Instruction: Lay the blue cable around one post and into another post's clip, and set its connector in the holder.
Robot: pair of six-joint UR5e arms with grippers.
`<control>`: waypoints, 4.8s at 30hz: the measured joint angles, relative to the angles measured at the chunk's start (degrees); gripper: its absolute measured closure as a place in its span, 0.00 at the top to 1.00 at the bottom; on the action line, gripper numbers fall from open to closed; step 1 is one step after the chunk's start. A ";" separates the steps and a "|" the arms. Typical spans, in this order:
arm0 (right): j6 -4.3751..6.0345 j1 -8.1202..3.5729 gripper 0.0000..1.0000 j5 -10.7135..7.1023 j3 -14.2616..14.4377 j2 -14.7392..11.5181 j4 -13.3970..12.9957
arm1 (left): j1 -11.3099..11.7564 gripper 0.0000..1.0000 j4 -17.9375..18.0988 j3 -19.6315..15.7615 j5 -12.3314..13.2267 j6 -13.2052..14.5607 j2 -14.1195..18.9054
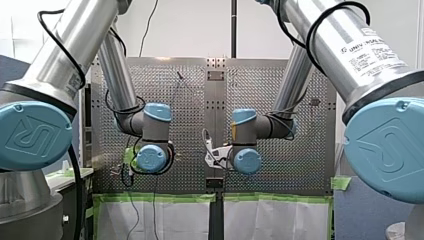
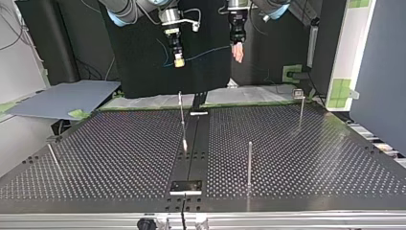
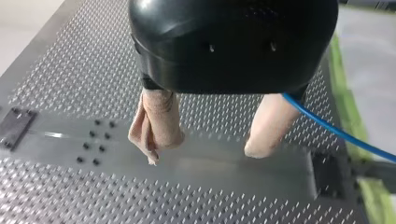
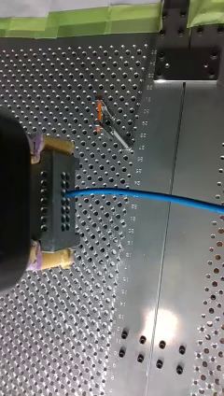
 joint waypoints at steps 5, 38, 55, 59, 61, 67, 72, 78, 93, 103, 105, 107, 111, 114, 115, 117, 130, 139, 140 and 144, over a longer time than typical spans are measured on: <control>0.00 0.00 0.00 0.00 0.00 0.00 0.00 | -2.51 1.00 -0.47 0.01 -0.13 -0.34 0.00; 8.68 1.13 0.00 5.31 -3.59 -12.76 12.76 | -1.95 1.00 -11.08 0.71 3.34 -5.87 11.34; 7.52 1.09 0.00 3.49 -13.14 -22.43 22.44 | 0.95 1.00 -19.85 9.15 4.42 -9.18 20.10; 7.41 1.03 0.00 3.43 -14.76 -24.60 24.61 | 2.59 1.00 -21.97 11.28 5.62 -10.38 22.23; 7.39 0.97 0.00 3.43 -15.17 -25.75 25.78 | 3.78 1.00 -23.23 12.36 6.73 -11.03 23.49; 7.39 0.68 0.00 3.44 -15.54 -27.49 29.34 | 7.22 1.00 -26.71 13.30 10.13 -12.10 26.98; 7.19 0.49 0.00 3.31 -16.10 -27.73 31.84 | 10.05 1.00 -29.52 13.35 12.95 -13.36 29.81; 6.33 0.46 0.00 3.25 -18.16 -27.78 34.60 | 13.95 1.00 -33.42 13.56 16.76 -15.26 33.41; 5.42 0.44 0.00 1.92 -24.49 -27.56 36.87 | 18.64 1.00 -42.34 19.21 18.24 -15.93 33.06; 5.37 0.23 0.00 1.68 -29.91 -25.53 39.08 | 19.47 1.00 -45.20 24.85 18.34 -15.94 32.07; 5.37 0.15 0.00 1.57 -30.67 -24.76 39.24 | 19.70 1.00 -46.01 25.87 18.60 -15.92 31.32; 5.38 0.05 0.00 1.40 -31.51 -23.84 39.38 | 19.88 1.00 -46.98 27.18 18.91 -15.91 30.27; 5.42 -0.22 0.00 1.25 -33.18 -22.48 39.54 | 20.27 1.00 -47.94 29.72 19.32 -15.98 28.18; 5.43 -0.49 0.00 1.14 -34.64 -21.88 39.83 | 20.71 1.00 -48.57 31.68 19.42 -16.01 27.18; 5.44 -0.61 0.00 1.11 -35.20 -21.74 39.97 | 20.84 1.00 -48.73 32.44 19.43 -16.02 26.96; 5.45 -0.78 0.00 1.08 -35.91 -21.59 40.11 | 21.04 1.00 -48.99 33.48 19.44 -16.02 26.78; 5.61 -2.22 0.00 -0.14 -37.77 -20.23 39.84 | 23.76 1.00 -51.47 41.16 20.34 -15.61 25.95; 6.11 -3.50 0.00 -1.60 -39.15 -18.66 39.35 | 24.64 1.00 -54.29 46.12 21.71 -13.45 22.94; 6.15 -3.65 0.00 -1.77 -39.29 -18.50 39.40 | 24.74 1.00 -54.38 46.68 21.80 -13.36 22.70; 6.22 -4.18 0.00 -2.24 -40.02 -17.67 39.60 | 25.23 1.00 -54.54 49.07 22.37 -13.15 21.40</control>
